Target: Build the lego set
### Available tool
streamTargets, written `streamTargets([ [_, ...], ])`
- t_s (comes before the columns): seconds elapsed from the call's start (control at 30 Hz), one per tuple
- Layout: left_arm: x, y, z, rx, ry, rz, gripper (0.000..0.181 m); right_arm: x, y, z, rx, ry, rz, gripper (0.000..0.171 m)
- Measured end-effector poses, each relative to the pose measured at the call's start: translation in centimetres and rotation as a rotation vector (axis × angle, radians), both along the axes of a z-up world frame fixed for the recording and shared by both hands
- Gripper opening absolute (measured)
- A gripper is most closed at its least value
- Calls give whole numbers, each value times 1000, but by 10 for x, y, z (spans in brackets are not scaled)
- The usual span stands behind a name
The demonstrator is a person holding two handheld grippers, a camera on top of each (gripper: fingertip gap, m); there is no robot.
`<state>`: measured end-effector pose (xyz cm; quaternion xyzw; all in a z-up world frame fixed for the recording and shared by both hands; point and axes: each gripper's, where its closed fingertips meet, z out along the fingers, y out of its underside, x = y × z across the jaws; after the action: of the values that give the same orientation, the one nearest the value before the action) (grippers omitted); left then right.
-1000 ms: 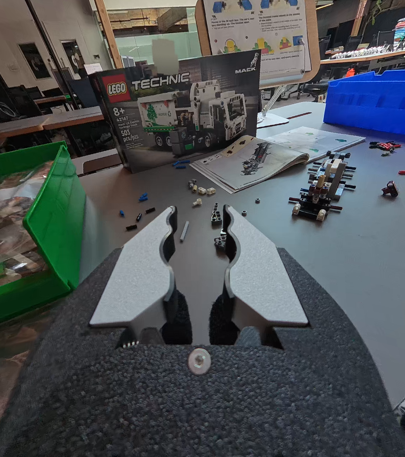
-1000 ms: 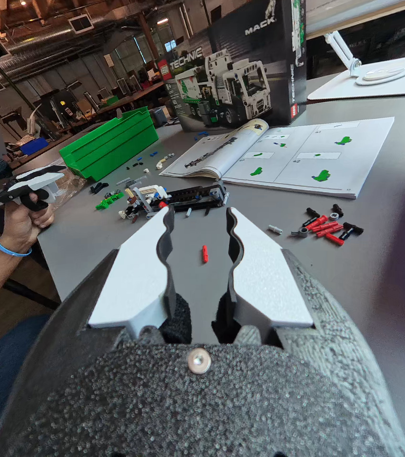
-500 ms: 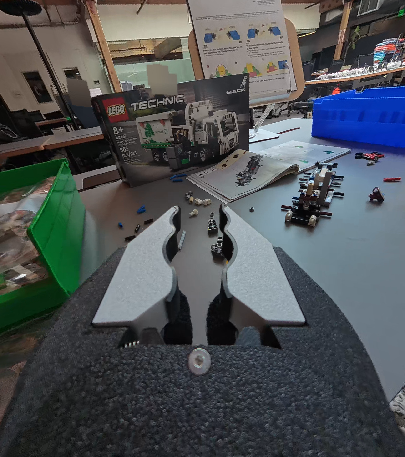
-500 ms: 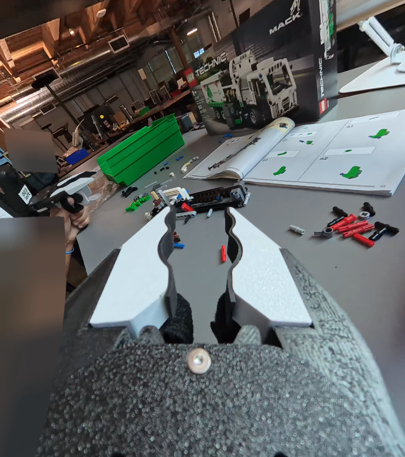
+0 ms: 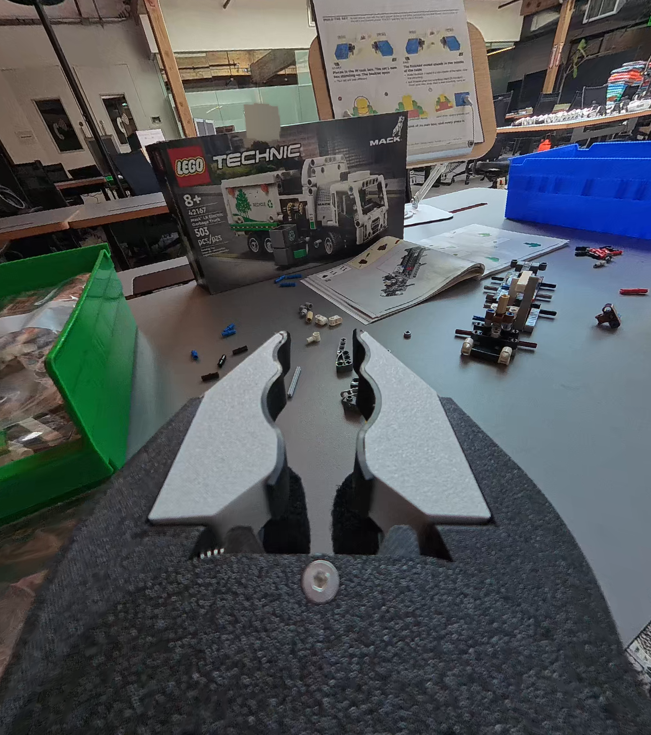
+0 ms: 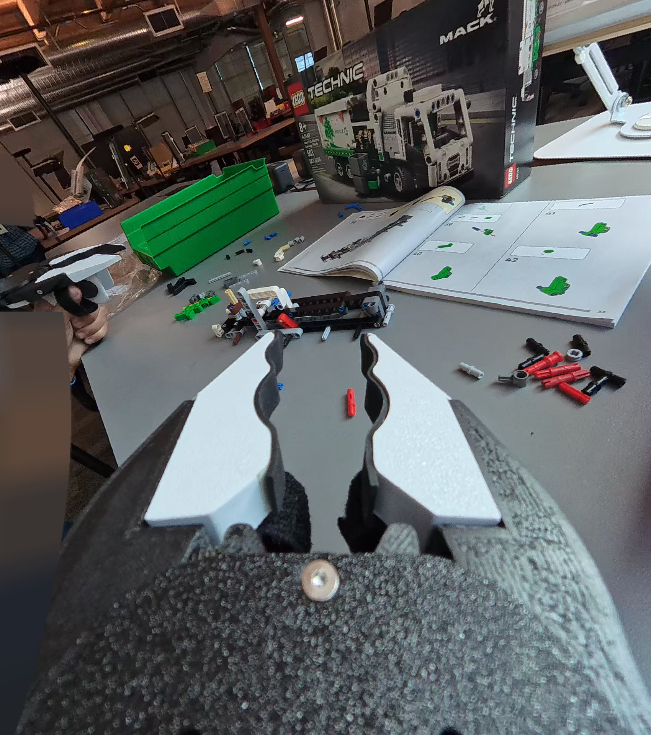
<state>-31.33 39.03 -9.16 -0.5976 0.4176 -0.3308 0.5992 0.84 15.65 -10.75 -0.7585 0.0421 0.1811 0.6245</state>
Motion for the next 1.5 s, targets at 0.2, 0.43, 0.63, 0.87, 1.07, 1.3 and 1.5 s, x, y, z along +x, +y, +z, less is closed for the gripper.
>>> streamTargets([
  [0.2, -1, 2, 0, -15, -5, 3, 29, 1, -1, 2, 13, 2, -7, 38],
  [0.43, 0, 2, 0, -17, -3, 2, 29, 1, 0, 1, 4, 17, 5, 38],
  [0.63, 0, 1, 0, -9, -1, 4, 29, 1, -1, 2, 11, 17, 2, 38],
  [0.87, 0, 1, 0, -3, -1, 4, 29, 1, -1, 1, 10, 10, 3, 38],
  [1.07, 0, 1, 0, -5, -4, 4, 29, 0, -1, 1, 7, 12, 8, 38],
  [1.3, -1, 6, -5, -83, 4, -6, 29, -3, 4, -10, -66, -10, 8, 40],
  [1.5, 3, 15, -17, -164, 62, 16, 28, 8, 3, -8, -53, -38, -100, 39],
])
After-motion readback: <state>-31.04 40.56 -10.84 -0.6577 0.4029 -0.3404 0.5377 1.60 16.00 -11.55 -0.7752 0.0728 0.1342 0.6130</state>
